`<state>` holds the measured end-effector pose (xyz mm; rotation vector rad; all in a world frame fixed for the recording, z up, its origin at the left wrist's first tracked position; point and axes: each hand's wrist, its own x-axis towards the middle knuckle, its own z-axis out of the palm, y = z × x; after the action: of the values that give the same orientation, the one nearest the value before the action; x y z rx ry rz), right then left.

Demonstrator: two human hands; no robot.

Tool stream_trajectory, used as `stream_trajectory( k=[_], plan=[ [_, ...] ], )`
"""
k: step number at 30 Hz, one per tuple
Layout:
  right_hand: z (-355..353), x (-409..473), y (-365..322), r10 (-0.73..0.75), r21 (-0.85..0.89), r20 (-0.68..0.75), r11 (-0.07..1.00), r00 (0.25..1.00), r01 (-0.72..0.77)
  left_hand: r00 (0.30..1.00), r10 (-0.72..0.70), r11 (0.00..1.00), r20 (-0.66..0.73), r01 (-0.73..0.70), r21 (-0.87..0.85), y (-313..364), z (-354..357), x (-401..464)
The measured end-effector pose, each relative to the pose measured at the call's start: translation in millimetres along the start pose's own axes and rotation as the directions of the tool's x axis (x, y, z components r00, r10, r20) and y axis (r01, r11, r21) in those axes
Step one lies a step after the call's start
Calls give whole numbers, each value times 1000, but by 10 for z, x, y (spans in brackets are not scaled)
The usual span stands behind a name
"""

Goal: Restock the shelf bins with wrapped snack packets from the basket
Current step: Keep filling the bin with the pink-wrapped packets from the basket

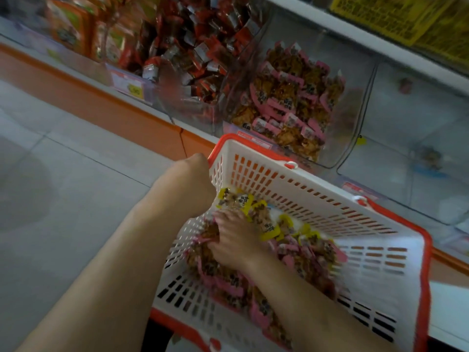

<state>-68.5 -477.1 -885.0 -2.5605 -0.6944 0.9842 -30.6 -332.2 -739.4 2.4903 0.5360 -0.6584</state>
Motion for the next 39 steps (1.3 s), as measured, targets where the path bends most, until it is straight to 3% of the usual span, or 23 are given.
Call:
stream_trajectory(
  k=[2,5,9,13,16,19,22,25,27,30,32,35,39],
  plan=[
    [181,118,43,-53,-52,14,997,998,54,1000,7,1000,9,-7,-1,-22,-7,11],
    [331,138,95,-93,-69,-140,994,986,84,1000,11,1000,18,-11,-8,-27,-38,22],
    [126,3,83,-77,132,-235,985,969,111,1000,-22,999,-3,22,-42,2,-68,31],
    [-424,-332,72,157,409,-276,912,948,-32,966,-5,985,-258,-40,-169,74,-112,17],
    [-856,-652,111,267,566,-341,824,901,-30,925,36,966,-379,-130,-224,141,-90,-48],
    [-1194,-934,150,346,719,-335,695,876,0,841,127,954,-526,-248,-166,235,-58,-143],
    [-1372,-1130,211,415,830,-327,556,849,48,857,293,859,-424,-431,-278,403,-60,-262],
    [-1463,-1172,274,482,858,-323,512,814,38,817,561,761,-134,-572,-306,539,87,-339],
    [-1530,-1145,341,493,893,-288,447,821,45,792,610,765,24,-581,-278,616,270,-355],
    [-1649,-1140,446,424,928,-261,358,867,105,830,546,738,-110,-539,-407,722,448,-283],
    [-1725,-1163,527,383,925,-304,338,872,174,889,423,705,-177,-446,-552,763,449,-197],
    [-1834,-1189,640,404,872,-417,431,814,233,962,243,580,-128,-250,-775,819,385,-128],
    [-1854,-1193,760,423,785,-494,593,760,180,986,157,388,-54,-112,-915,883,367,-129]
  ],
)
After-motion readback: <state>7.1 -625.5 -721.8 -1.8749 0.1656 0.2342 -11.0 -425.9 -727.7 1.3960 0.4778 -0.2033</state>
